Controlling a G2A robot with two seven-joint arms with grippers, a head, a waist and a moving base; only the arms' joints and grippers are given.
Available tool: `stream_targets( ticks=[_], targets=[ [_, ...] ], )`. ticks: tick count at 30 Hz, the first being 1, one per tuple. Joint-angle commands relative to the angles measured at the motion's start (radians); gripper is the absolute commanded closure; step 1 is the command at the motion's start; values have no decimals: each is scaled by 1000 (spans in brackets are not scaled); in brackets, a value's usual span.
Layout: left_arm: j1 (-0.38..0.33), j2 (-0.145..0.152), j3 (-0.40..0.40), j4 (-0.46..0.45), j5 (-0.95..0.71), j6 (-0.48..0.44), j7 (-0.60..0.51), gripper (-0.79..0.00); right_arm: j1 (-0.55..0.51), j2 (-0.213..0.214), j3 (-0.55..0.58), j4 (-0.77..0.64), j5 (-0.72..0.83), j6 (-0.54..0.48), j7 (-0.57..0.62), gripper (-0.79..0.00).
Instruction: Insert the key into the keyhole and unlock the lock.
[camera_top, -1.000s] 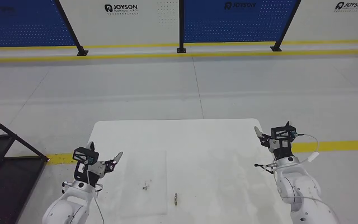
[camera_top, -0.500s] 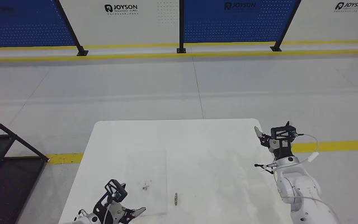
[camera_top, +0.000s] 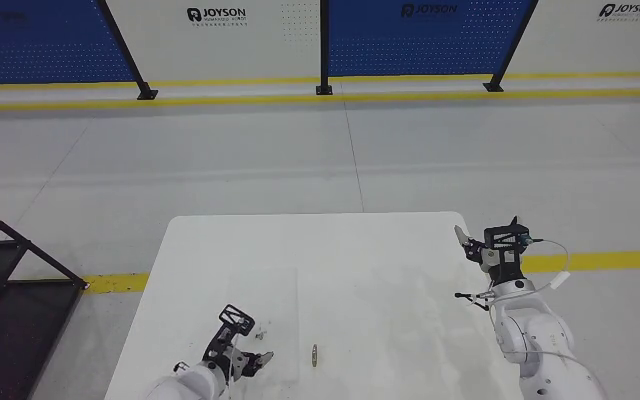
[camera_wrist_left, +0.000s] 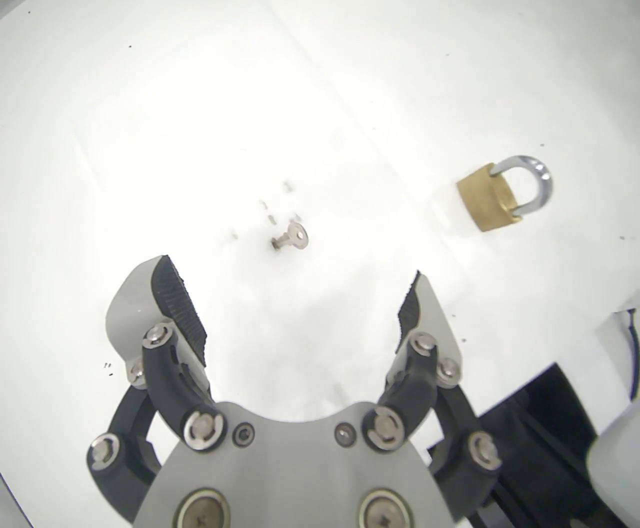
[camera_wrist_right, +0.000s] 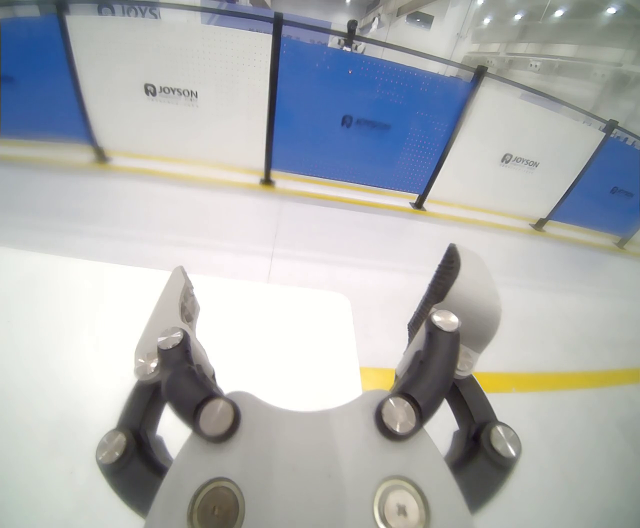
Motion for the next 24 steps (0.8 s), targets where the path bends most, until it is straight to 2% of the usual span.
stream_targets(
  ticks=[1,2,4,6,14,23,24],
  targets=[
    [-30,-4,32,26,13,33,1,-723,0,0,0,0,0,0,0,-785],
    [-44,-6,42,37,15,41,0,-656,0,0,0,0,0,0,0,-785],
    [-65,-8,59,55,37,58,1,-634,0,0,0,0,0,0,0,-785],
    [-82,-10,75,70,36,69,0,-566,0,0,0,0,0,0,0,-785],
    [-123,-14,107,110,59,88,-7,-422,0,0,0,0,0,0,0,-785],
    [-124,-14,122,116,66,86,-12,-339,0,0,0,0,0,0,0,-785],
    [-123,-14,123,116,69,83,-13,-311,0,0,0,0,0,0,0,-785]
  ],
)
